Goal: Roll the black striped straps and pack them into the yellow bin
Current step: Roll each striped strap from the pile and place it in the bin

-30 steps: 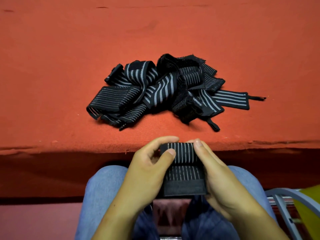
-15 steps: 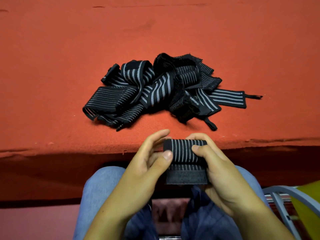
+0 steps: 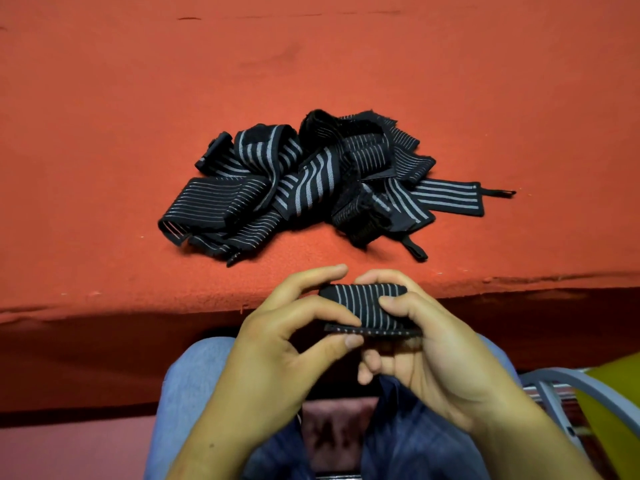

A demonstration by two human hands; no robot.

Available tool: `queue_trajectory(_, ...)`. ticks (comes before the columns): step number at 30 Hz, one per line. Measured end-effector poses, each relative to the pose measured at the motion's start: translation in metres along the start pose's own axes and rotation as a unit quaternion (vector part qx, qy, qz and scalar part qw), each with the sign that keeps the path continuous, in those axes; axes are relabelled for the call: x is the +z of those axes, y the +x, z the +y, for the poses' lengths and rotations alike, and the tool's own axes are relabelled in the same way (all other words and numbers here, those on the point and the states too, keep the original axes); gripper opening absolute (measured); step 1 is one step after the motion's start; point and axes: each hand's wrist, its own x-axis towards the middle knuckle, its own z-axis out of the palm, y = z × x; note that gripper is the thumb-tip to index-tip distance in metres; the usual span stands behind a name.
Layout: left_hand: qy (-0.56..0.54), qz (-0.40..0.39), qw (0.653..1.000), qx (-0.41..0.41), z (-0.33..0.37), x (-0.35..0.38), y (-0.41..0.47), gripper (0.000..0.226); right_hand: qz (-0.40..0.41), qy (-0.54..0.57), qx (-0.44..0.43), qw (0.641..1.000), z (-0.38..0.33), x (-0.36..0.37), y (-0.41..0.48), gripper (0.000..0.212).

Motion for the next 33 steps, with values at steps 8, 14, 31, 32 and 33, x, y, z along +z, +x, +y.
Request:
queue_trajectory(8,-0.192,0.047,0.971,-0.138,0.003,0.013,-0.002,0.043,-0.011,-0.007,-0.034,0.999,0.008,0.003,0.003,0.028)
queue_trajectory(14,-0.251,0.036,0.941,-0.224,0.003,0.012,-0.001,0.029,-0.023,-0.038,-0.048,0.998,0.012,0.005,0.003,0.035)
queue_trajectory(31,-0.293,0.010,0.932,-0.213,-0.004,0.006,-0.001,0.041,0.003,-0.166,-0.089,0.982,0.005,0.005,0.001,0.024)
queue_trajectory(32,-0.280,0.017,0.937,-0.208,-0.003,0.006,0.000,0.036,0.005,-0.171,-0.094,0.981,0.006,0.005,0.001,0.023)
queue_trajectory(33,-0.265,0.024,0.943,-0.201,-0.003,0.006,0.001,0.030,0.007,-0.174,-0.094,0.980,0.006,0.005,0.000,0.022)
